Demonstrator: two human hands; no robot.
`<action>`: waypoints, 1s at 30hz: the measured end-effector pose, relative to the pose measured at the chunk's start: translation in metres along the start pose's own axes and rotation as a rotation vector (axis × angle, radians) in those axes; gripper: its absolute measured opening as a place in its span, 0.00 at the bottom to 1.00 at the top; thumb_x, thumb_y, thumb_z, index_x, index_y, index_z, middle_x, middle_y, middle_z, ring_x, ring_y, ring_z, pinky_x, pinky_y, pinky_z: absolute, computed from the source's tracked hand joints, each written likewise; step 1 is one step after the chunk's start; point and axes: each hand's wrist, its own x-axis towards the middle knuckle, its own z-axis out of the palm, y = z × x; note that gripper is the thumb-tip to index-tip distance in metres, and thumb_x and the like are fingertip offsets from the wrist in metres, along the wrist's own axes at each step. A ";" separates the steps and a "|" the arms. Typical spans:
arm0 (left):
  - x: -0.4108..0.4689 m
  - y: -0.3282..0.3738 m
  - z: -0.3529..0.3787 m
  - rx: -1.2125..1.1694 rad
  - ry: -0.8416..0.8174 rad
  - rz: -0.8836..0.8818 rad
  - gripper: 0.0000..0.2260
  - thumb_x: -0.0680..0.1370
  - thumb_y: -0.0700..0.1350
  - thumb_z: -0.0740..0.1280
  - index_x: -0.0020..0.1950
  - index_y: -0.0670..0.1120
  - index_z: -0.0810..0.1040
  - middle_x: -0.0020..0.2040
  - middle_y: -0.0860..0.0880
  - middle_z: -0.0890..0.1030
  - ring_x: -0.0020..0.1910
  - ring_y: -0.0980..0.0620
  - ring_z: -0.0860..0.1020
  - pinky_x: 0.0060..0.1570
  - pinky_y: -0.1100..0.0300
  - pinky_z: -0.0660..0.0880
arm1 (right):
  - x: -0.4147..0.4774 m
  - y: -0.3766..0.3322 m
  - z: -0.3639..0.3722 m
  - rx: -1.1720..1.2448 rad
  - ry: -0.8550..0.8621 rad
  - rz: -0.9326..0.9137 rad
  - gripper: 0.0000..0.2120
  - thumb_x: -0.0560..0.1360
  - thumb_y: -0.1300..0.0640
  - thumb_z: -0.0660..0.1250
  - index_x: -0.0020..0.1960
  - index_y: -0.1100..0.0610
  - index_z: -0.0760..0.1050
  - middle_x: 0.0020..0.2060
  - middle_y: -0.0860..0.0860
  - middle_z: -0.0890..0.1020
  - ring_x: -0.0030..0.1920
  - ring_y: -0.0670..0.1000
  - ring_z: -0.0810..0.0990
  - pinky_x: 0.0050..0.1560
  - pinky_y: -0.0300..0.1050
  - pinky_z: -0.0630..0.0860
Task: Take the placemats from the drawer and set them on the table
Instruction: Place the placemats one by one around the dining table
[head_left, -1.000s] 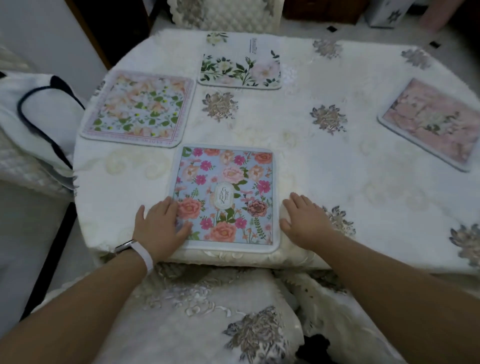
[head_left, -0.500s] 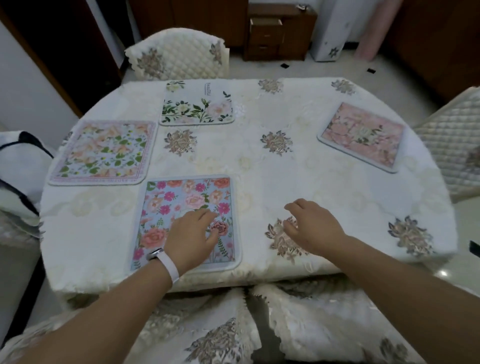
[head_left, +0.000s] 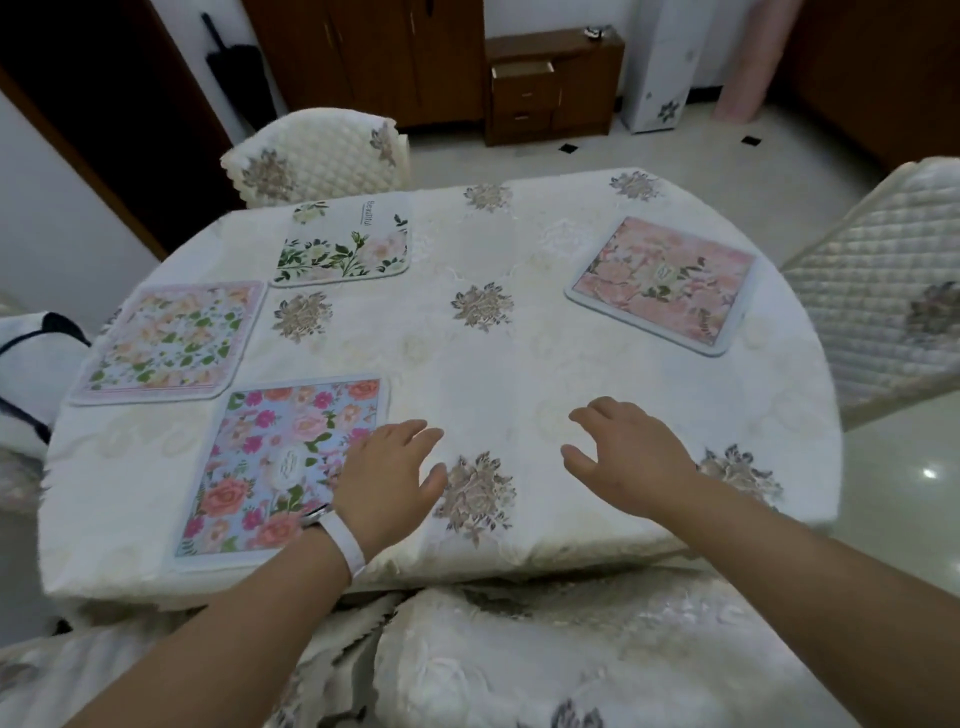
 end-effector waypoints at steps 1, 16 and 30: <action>0.004 0.015 0.000 0.000 0.000 -0.006 0.26 0.76 0.59 0.53 0.70 0.50 0.74 0.70 0.49 0.74 0.68 0.46 0.71 0.65 0.46 0.69 | -0.004 0.014 -0.003 0.006 0.005 -0.003 0.26 0.80 0.40 0.54 0.74 0.50 0.65 0.70 0.48 0.70 0.67 0.53 0.69 0.63 0.50 0.70; 0.040 0.161 0.005 0.024 0.060 0.109 0.25 0.76 0.59 0.55 0.67 0.51 0.76 0.67 0.50 0.77 0.66 0.47 0.74 0.61 0.47 0.73 | -0.046 0.144 -0.039 0.007 -0.003 0.025 0.27 0.79 0.40 0.55 0.75 0.50 0.65 0.72 0.48 0.69 0.68 0.53 0.68 0.65 0.49 0.68; 0.079 0.187 0.020 -0.124 0.057 0.292 0.27 0.75 0.61 0.52 0.67 0.50 0.76 0.68 0.50 0.77 0.67 0.46 0.73 0.60 0.47 0.71 | -0.086 0.157 -0.053 -0.150 -0.006 0.163 0.32 0.75 0.36 0.46 0.72 0.49 0.68 0.70 0.50 0.71 0.68 0.55 0.70 0.65 0.51 0.68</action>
